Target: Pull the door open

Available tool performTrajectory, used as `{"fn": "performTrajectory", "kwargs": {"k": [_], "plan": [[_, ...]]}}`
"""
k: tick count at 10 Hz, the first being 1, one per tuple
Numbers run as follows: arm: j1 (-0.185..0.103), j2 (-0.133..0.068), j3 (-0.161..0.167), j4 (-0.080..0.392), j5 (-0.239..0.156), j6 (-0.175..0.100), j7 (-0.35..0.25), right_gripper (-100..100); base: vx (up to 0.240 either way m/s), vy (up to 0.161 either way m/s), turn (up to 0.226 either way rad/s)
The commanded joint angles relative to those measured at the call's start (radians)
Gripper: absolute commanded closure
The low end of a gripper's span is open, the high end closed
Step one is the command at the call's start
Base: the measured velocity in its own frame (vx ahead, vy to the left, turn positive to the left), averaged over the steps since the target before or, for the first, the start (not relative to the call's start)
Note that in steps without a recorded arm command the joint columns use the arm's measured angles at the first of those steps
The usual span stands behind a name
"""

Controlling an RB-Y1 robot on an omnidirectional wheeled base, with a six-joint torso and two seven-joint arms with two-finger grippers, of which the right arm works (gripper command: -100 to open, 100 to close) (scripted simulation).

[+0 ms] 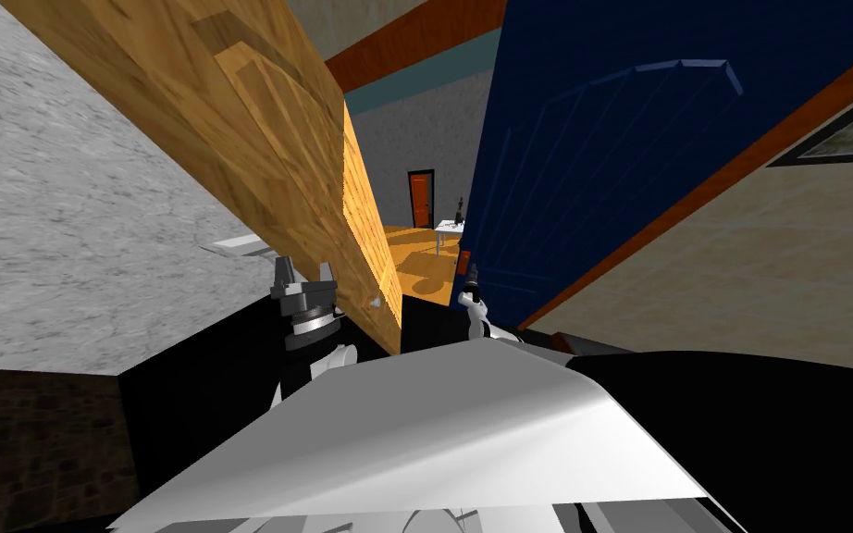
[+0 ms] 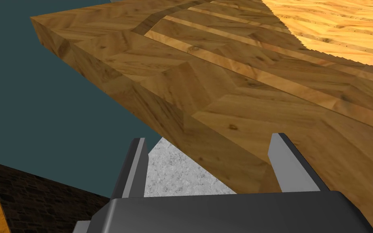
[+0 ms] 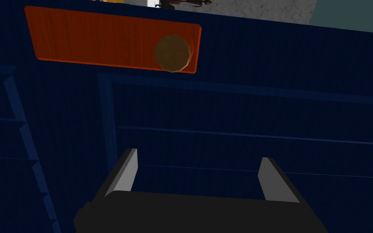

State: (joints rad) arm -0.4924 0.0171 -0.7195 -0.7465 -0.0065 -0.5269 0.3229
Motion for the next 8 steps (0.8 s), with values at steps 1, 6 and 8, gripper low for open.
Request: {"fn": "performTrajectory", "kwargs": {"k": [1, 6, 8], "plan": [[-0.024, 0.006, -0.017, 0.041, -0.001, -0.008, 0.011, -100, 0.064, -0.025, 0.04], [-0.054, -0.024, -0.055, 0.128, -0.01, -0.034, 0.018, -100, 0.043, -0.02, 0.072], [-0.048, -0.05, -0.071, 0.132, -0.018, -0.034, 0.016, -100, 0.061, -0.028, 0.228]]}}
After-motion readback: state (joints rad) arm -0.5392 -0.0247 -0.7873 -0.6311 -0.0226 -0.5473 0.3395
